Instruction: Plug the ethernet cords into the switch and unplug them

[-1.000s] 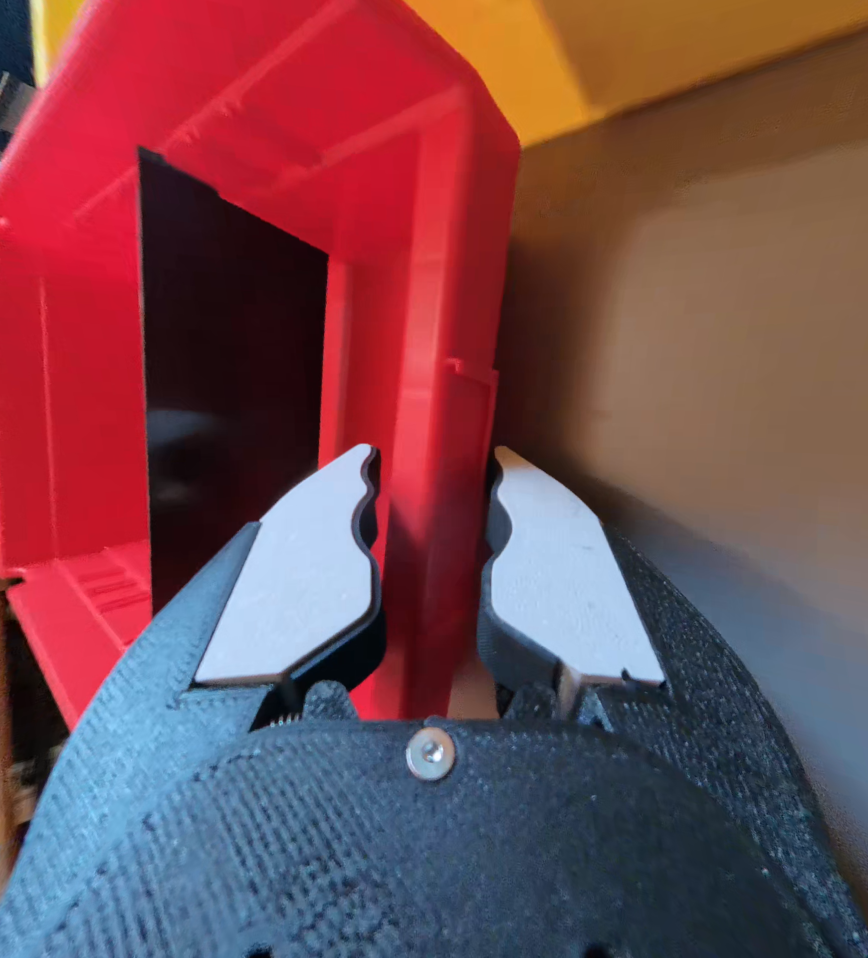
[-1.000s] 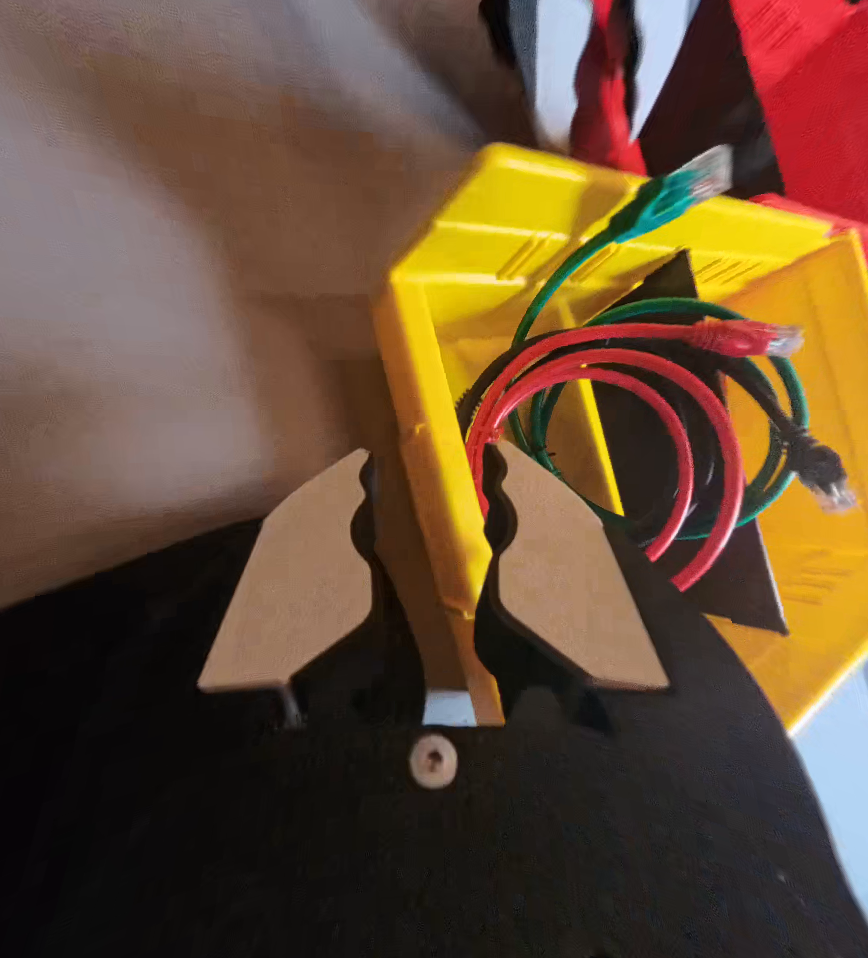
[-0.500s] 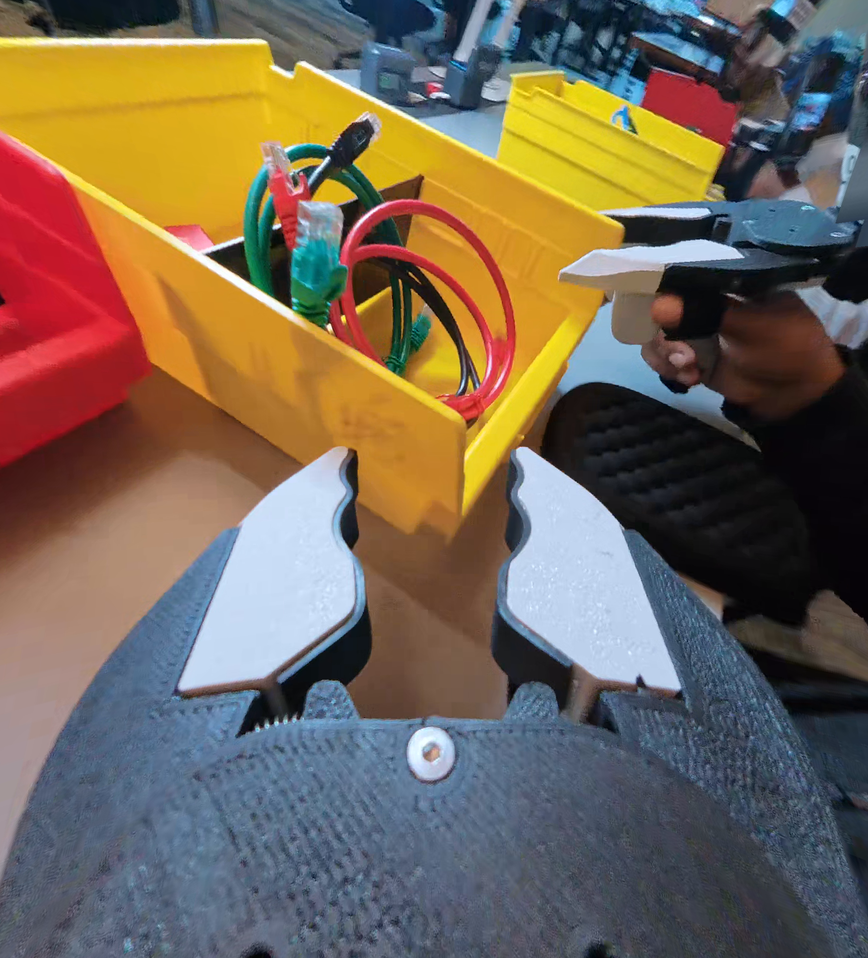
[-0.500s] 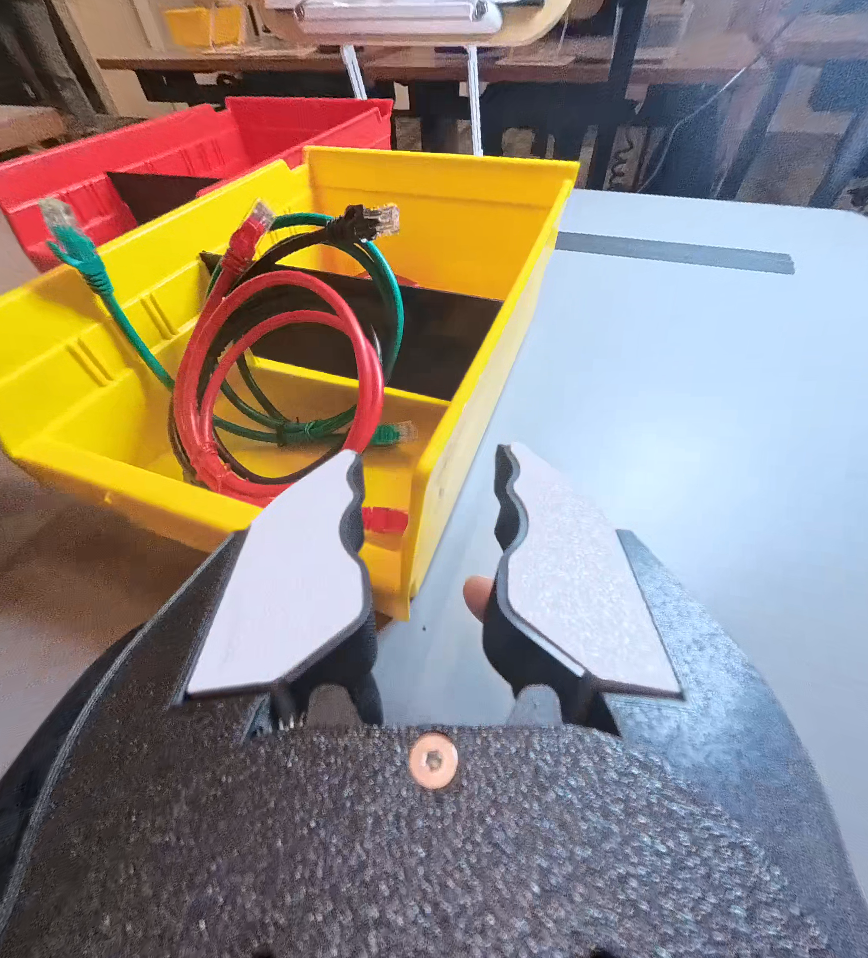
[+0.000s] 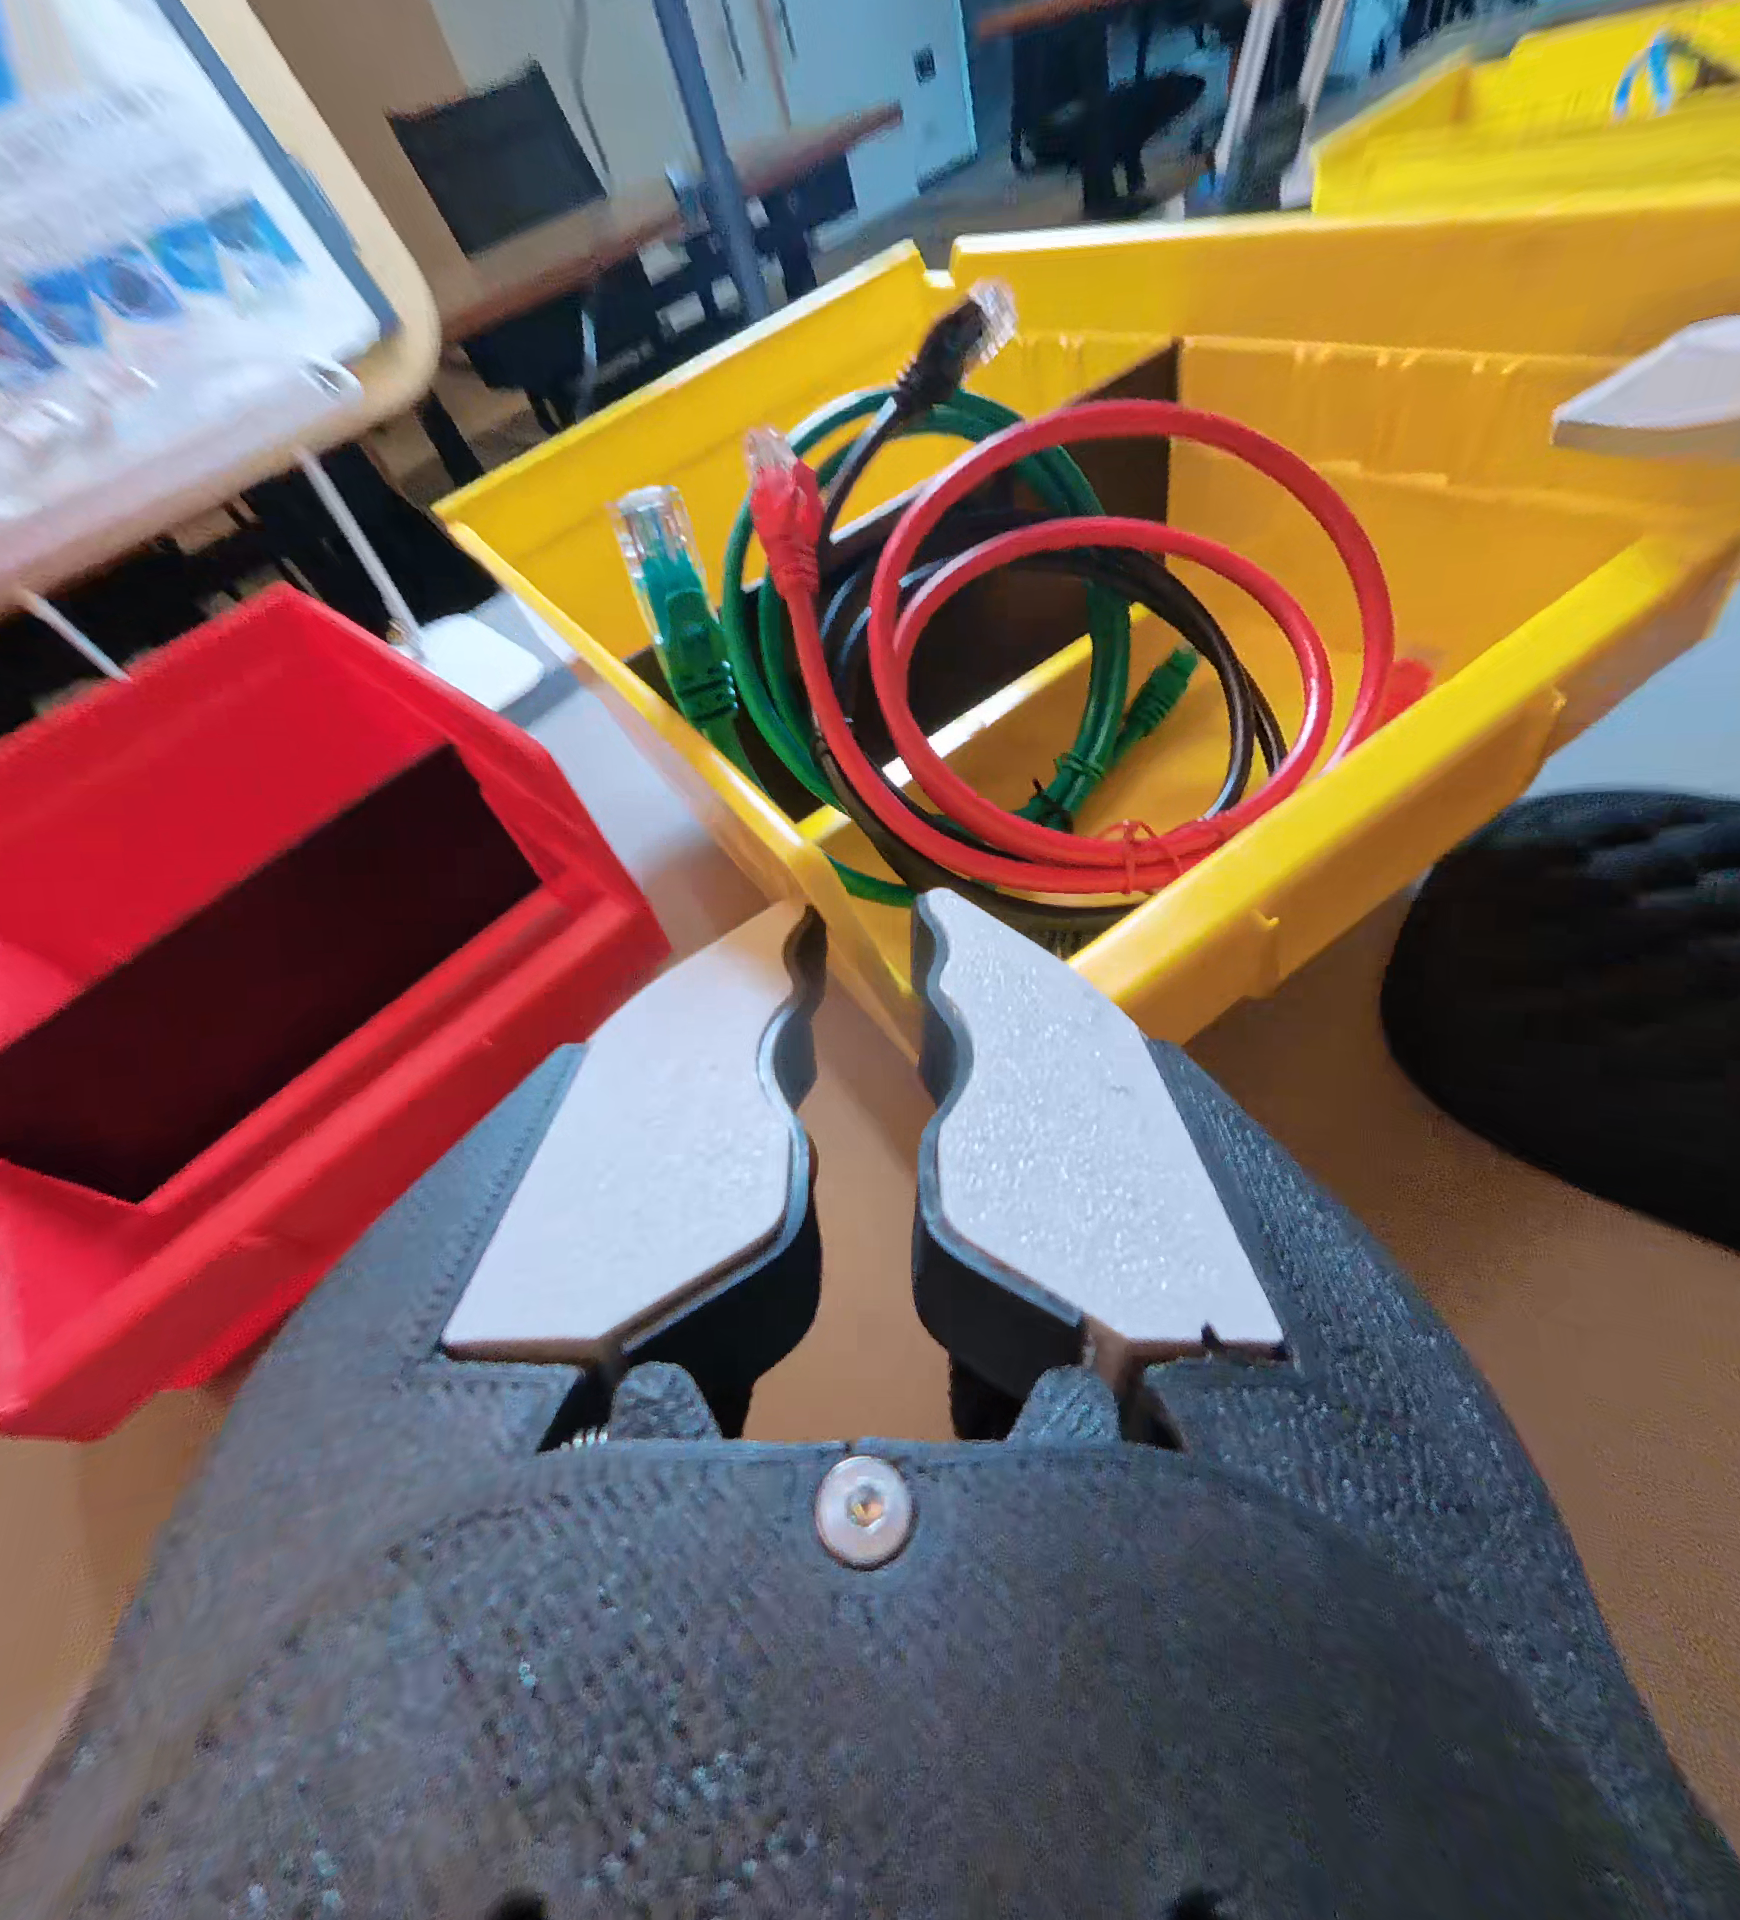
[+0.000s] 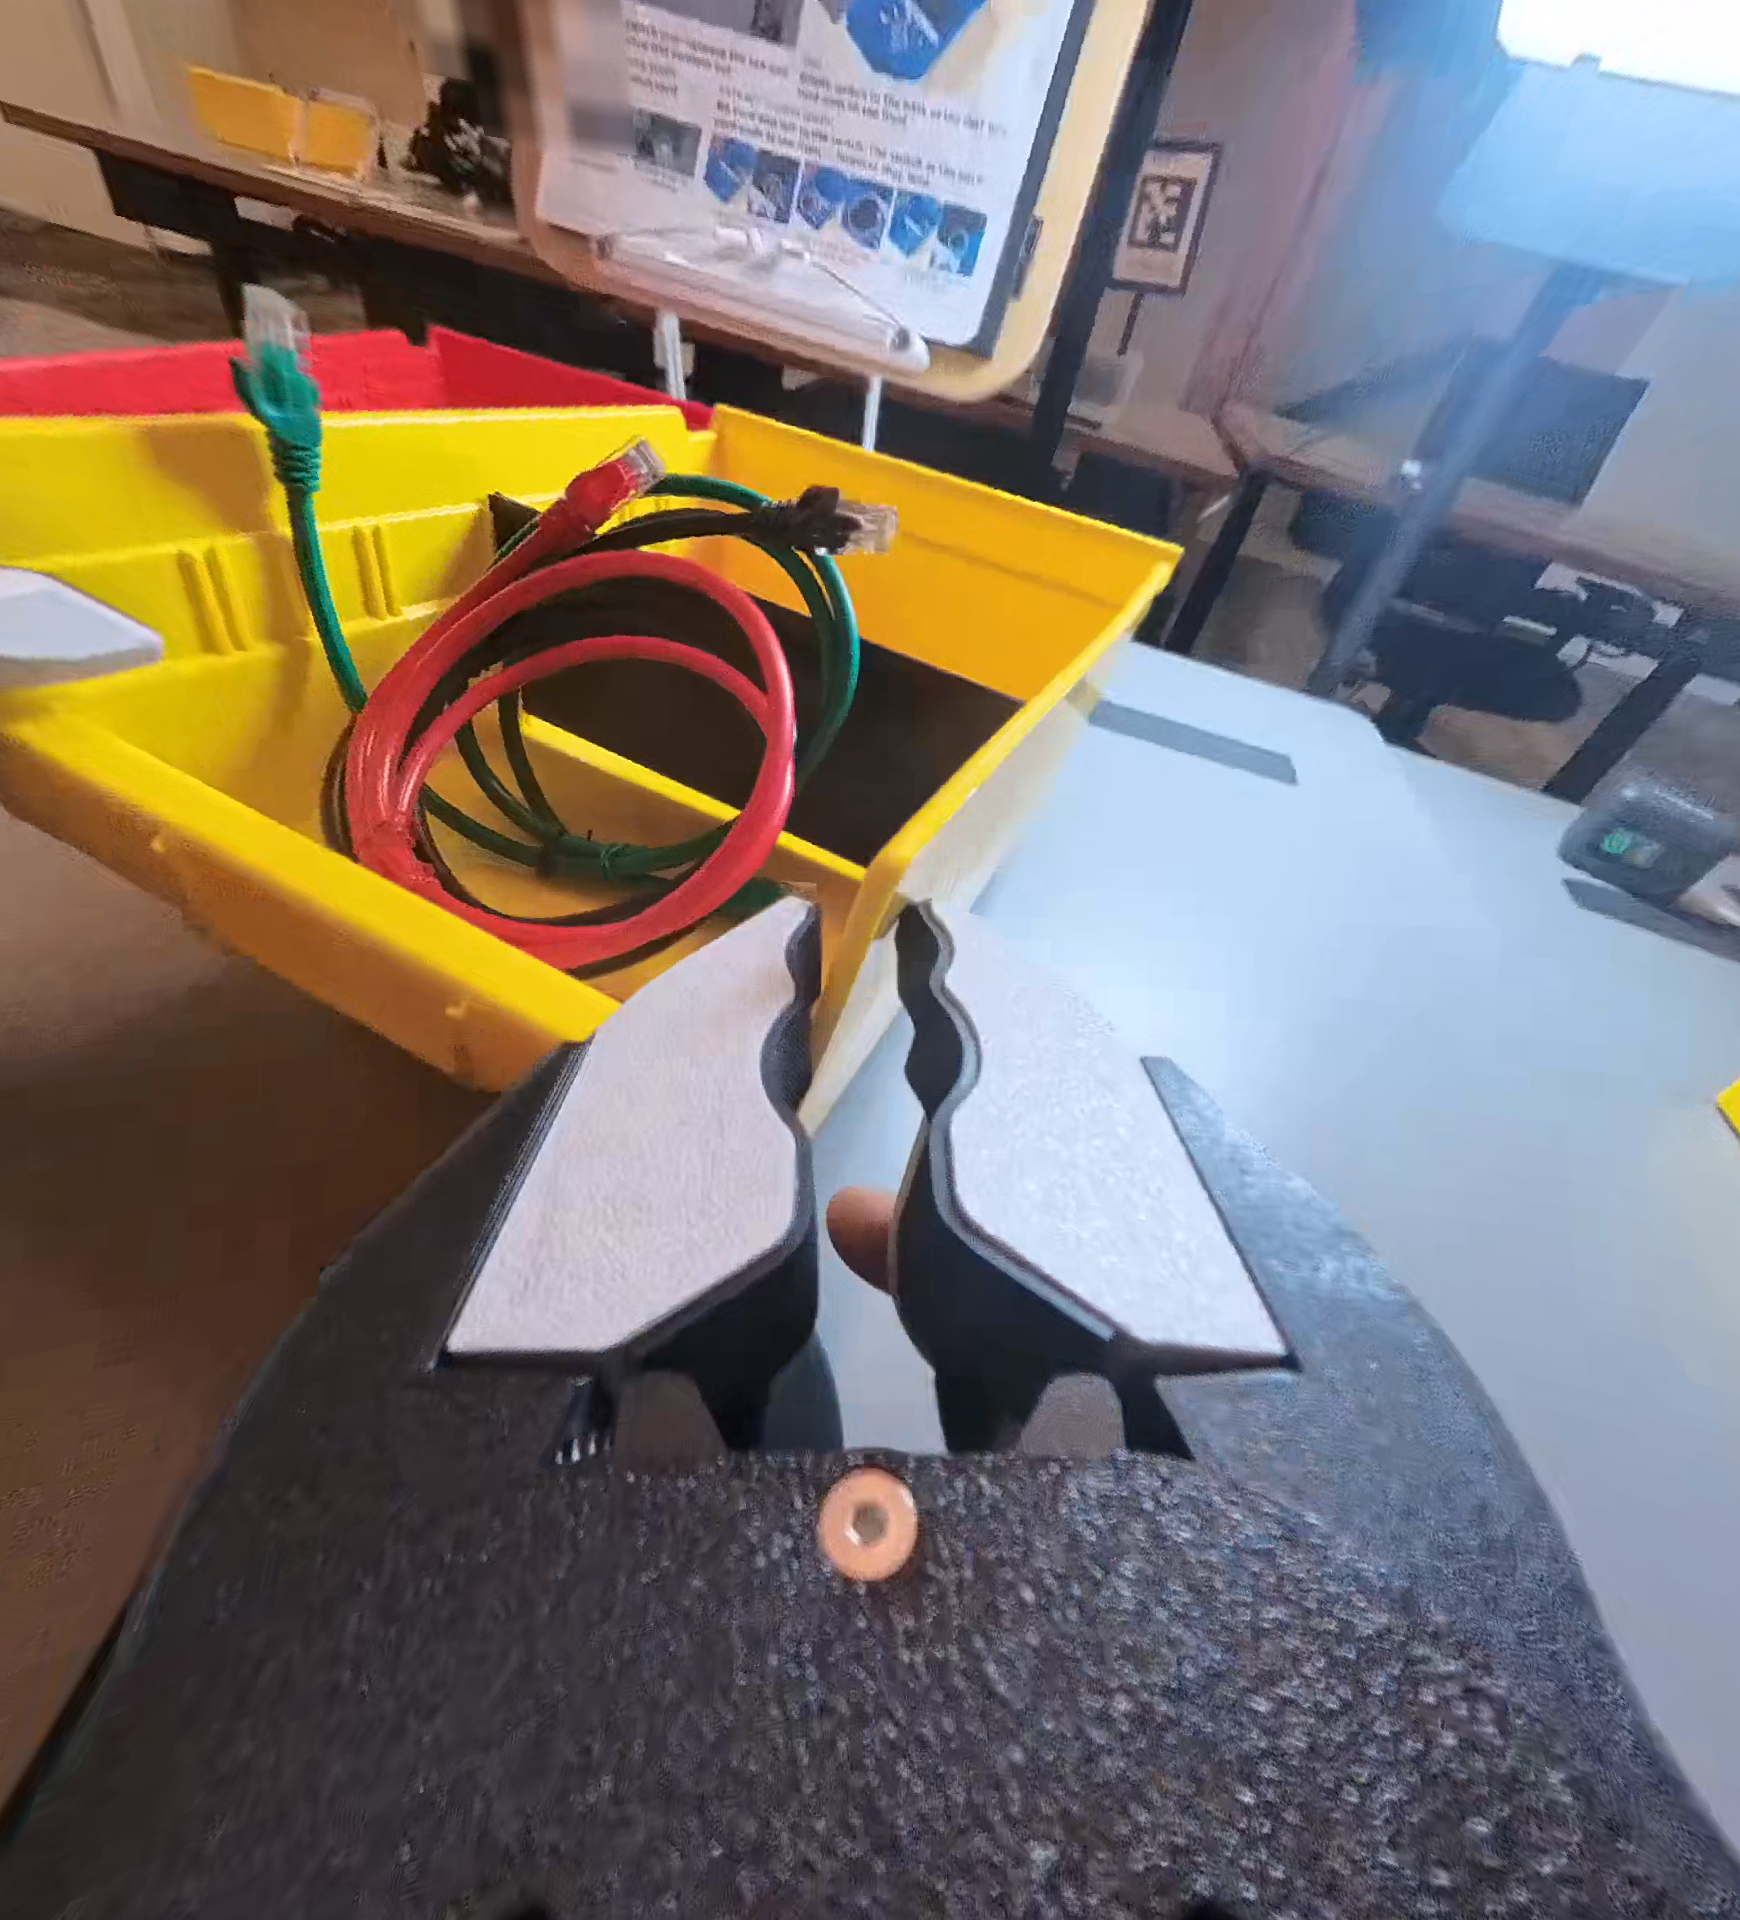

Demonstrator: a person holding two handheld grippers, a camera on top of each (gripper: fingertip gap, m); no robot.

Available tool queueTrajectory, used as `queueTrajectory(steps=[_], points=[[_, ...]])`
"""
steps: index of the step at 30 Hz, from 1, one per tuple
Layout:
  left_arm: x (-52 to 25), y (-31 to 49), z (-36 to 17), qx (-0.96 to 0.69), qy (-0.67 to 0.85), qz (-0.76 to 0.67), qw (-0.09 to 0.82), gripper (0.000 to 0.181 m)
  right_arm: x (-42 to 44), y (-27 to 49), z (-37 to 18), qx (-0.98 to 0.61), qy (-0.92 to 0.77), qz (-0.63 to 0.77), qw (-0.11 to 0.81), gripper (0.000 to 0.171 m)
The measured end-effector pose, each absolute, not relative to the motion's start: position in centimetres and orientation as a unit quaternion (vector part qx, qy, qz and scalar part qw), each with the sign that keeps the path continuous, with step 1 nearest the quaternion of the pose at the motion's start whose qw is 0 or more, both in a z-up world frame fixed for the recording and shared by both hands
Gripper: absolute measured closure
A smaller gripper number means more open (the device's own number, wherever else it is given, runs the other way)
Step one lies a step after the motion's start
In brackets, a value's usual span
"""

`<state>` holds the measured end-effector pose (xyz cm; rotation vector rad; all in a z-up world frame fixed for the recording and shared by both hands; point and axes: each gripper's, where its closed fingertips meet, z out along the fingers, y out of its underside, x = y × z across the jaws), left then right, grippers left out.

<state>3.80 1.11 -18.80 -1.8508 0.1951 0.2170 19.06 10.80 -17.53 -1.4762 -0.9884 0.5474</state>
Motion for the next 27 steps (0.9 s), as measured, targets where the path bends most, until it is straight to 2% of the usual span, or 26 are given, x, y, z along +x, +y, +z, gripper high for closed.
queueTrajectory(steps=[9, 14, 20, 27], points=[[-3.2, -9.8, -7.0, -0.716, 0.029, 0.194, 0.670, 0.168, 10.9, 1.8, -6.0, -0.503, -0.478, 0.290, 0.659, 0.156], [-9.5, -17.2, -3.7, -0.696, -0.010, 0.248, 0.674, 0.168, 3.0, -3.9, -2.7, -0.442, -0.509, 0.367, 0.641, 0.154], [-18.8, -26.1, -6.0, -0.707, -0.079, 0.310, 0.630, 0.168, -9.2, -10.3, -5.2, -0.403, -0.564, 0.438, 0.573, 0.153], [-26.2, -30.8, -14.4, -0.748, -0.111, 0.315, 0.574, 0.169, -18.1, -14.2, -15.3, -0.419, -0.609, 0.463, 0.489, 0.151]])
